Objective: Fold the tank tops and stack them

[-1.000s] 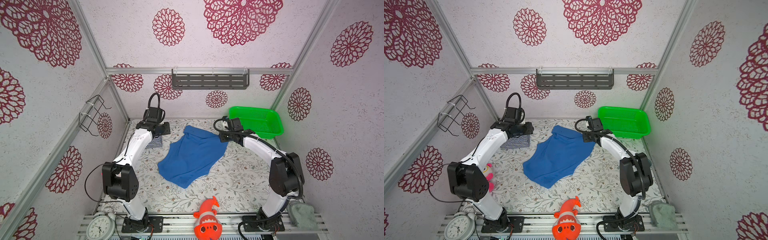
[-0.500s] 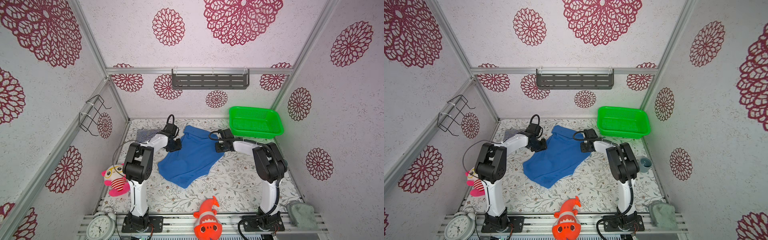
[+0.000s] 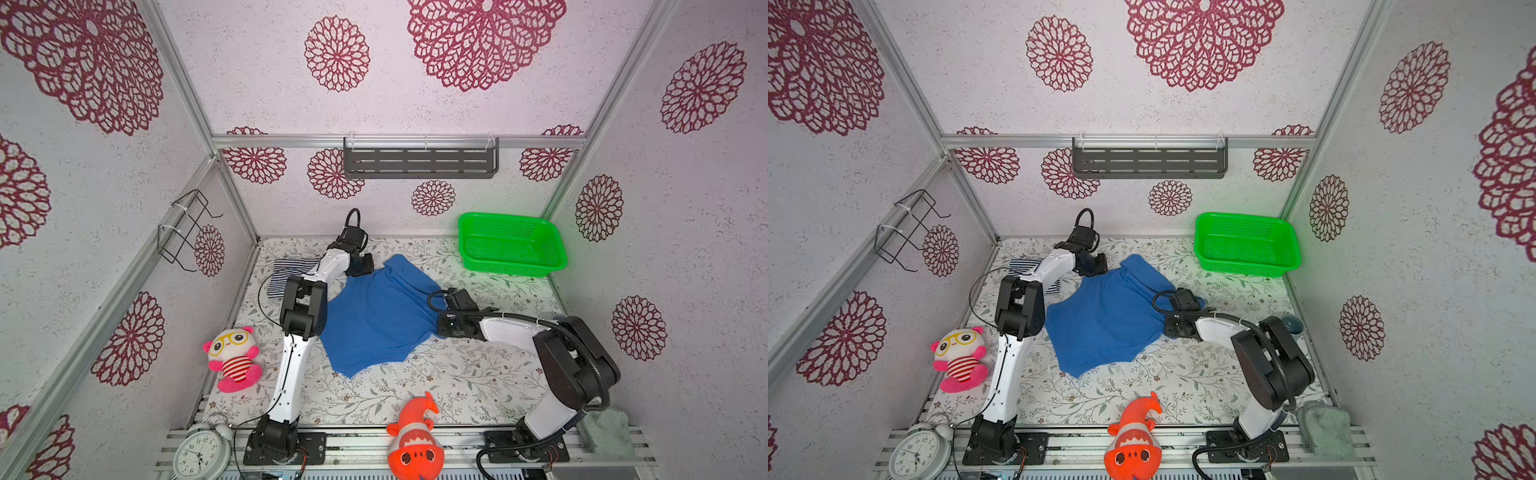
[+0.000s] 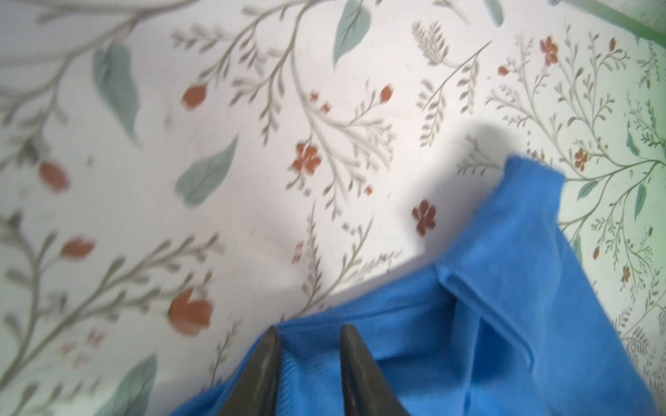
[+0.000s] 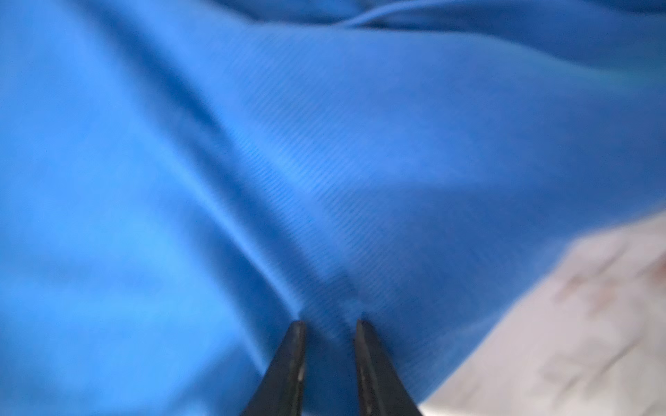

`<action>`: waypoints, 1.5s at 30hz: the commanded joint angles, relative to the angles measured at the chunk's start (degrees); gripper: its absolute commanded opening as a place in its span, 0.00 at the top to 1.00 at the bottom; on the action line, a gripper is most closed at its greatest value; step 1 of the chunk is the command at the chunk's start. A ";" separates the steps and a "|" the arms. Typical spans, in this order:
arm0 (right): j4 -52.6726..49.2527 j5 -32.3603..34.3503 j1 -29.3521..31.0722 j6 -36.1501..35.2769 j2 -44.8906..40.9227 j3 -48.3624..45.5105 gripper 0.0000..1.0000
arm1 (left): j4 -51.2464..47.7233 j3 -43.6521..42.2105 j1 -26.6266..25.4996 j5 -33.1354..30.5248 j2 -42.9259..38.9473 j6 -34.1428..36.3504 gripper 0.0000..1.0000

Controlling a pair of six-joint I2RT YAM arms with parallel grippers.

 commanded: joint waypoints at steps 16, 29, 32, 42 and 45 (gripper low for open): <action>-9.00 4.93 -11.53 -15.09 6.70 17.59 0.66 | 1.65 -35.55 -3.31 -0.69 -34.06 -1.69 0.54; -10.30 7.69 -17.76 -18.78 15.68 18.19 0.66 | 0.71 -63.08 -10.20 -1.22 -43.63 -10.77 0.60; -14.66 9.65 -17.68 -16.40 14.47 15.86 0.67 | -3.29 -63.19 -8.70 -5.54 -42.57 -8.15 0.60; -24.94 0.08 -10.23 0.00 -4.78 -4.00 0.68 | -6.11 -55.11 1.56 -6.88 -35.38 -0.71 0.61; -27.99 -3.56 -8.74 1.86 -12.33 -3.49 0.66 | -8.14 -49.34 1.94 -7.39 -31.20 2.74 0.61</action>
